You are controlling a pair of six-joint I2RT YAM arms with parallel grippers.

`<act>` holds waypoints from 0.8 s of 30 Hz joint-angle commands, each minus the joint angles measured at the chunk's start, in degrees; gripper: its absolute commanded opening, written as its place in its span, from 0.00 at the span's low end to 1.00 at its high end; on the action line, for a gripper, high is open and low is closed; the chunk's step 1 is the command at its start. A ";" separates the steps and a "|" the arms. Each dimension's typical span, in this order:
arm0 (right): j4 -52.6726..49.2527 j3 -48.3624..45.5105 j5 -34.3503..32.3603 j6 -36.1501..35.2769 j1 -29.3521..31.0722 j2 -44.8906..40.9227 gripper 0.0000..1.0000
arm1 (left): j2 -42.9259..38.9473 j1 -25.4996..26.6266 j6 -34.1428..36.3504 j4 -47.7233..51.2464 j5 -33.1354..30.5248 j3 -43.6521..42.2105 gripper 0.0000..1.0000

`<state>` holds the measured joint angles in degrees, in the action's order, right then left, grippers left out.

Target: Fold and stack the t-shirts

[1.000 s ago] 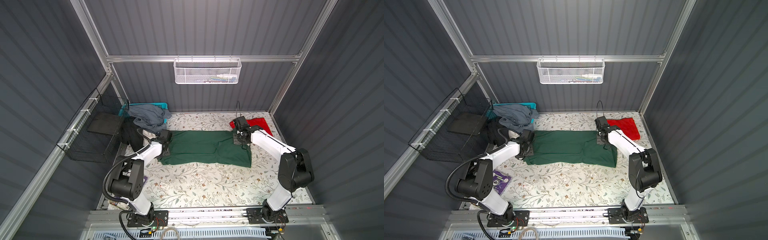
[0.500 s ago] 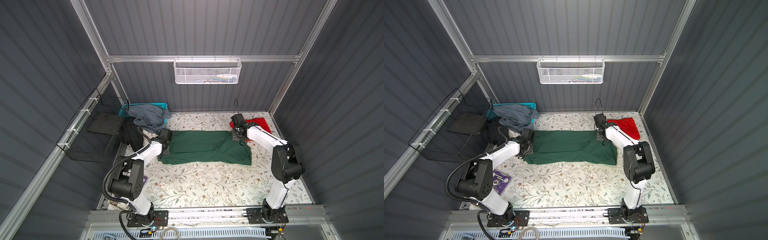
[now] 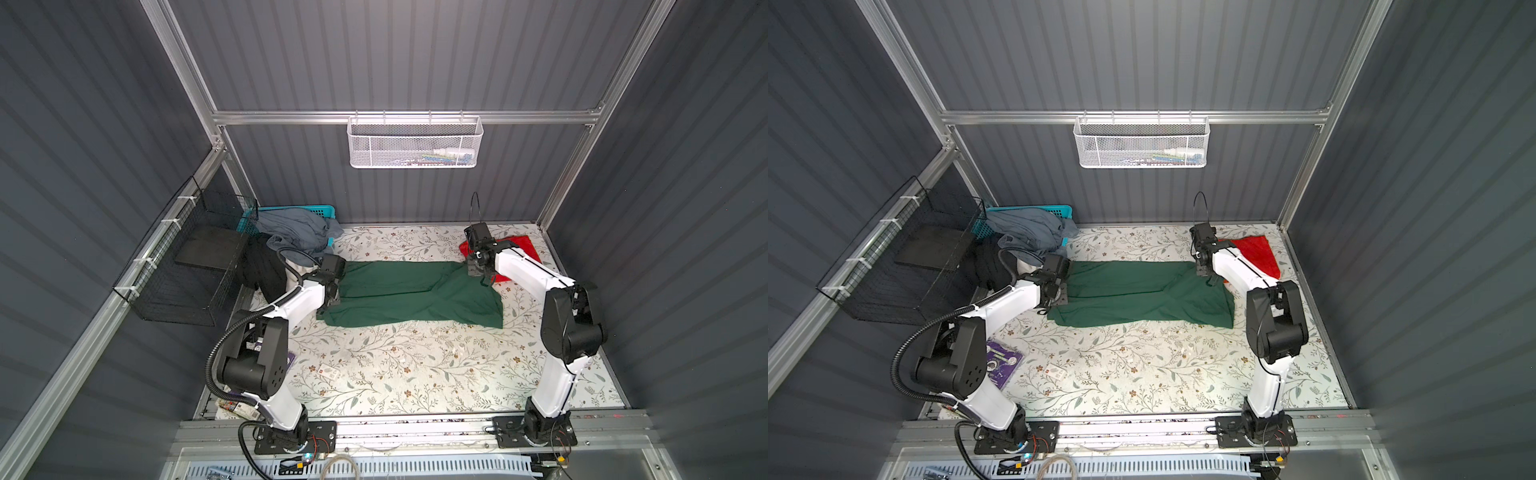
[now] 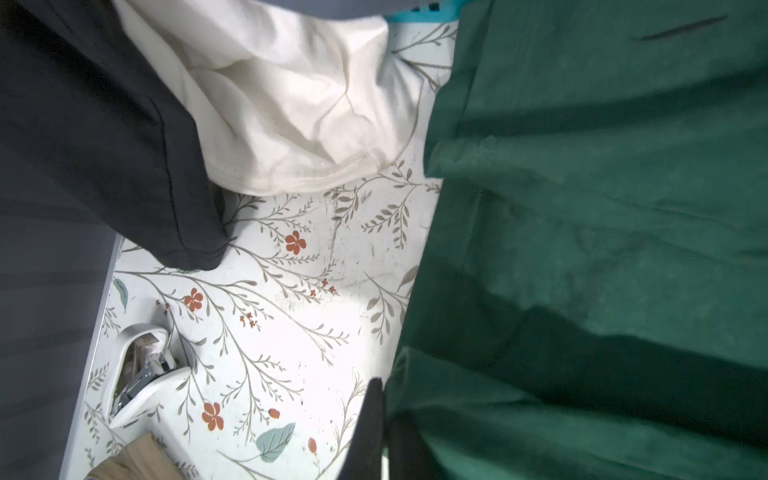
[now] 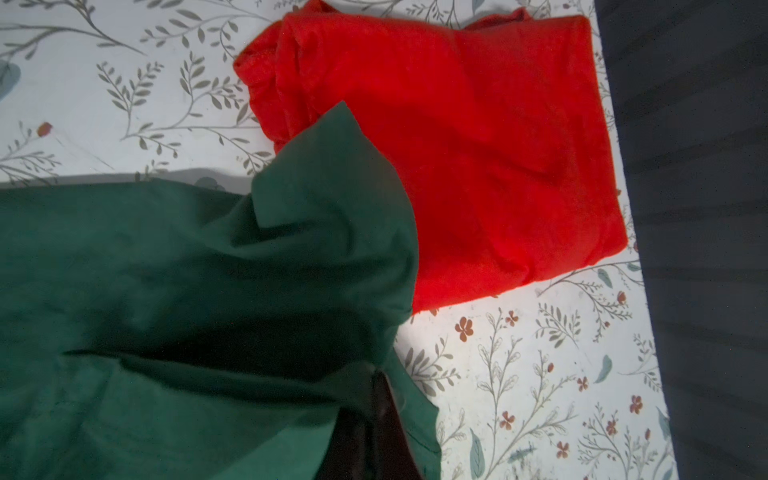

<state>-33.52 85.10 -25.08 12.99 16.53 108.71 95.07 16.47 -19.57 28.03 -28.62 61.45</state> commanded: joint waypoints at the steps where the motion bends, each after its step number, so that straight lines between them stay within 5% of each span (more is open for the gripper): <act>1: 1.47 2.15 -0.81 -1.29 -0.31 2.22 0.00 | 0.46 0.06 1.15 -0.59 -1.58 0.17 0.00; 12: 3.49 5.16 1.78 -4.64 -0.32 5.38 0.04 | 2.49 0.14 1.82 -0.41 -1.94 1.11 0.04; 13: 3.30 5.25 1.88 -4.63 -0.28 5.36 0.18 | 2.46 0.14 1.60 -0.03 -2.05 1.34 0.15; 14: 2.56 5.58 2.09 -4.26 -0.28 5.22 0.35 | 2.27 0.14 0.97 0.84 -2.38 1.66 0.41; 15: 1.26 6.01 2.27 -4.00 -0.36 4.73 0.62 | 1.79 0.14 0.08 1.87 -2.71 1.90 0.56; 17: -0.57 6.17 2.18 -2.90 -0.61 2.61 0.87 | -0.10 0.14 -1.78 3.91 -3.14 2.20 0.74; 20: -1.81 3.03 5.25 -0.63 -1.36 -3.42 0.98 | -4.06 0.15 -4.99 7.81 -4.80 2.53 0.92; 24: -3.58 -5.01 10.45 4.02 -2.84 -11.84 0.97 | -9.38 0.15 -6.62 9.17 0.05 0.67 1.00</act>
<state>-33.67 83.77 -18.70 12.71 14.90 101.91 89.80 16.47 -23.29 33.85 -31.03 61.98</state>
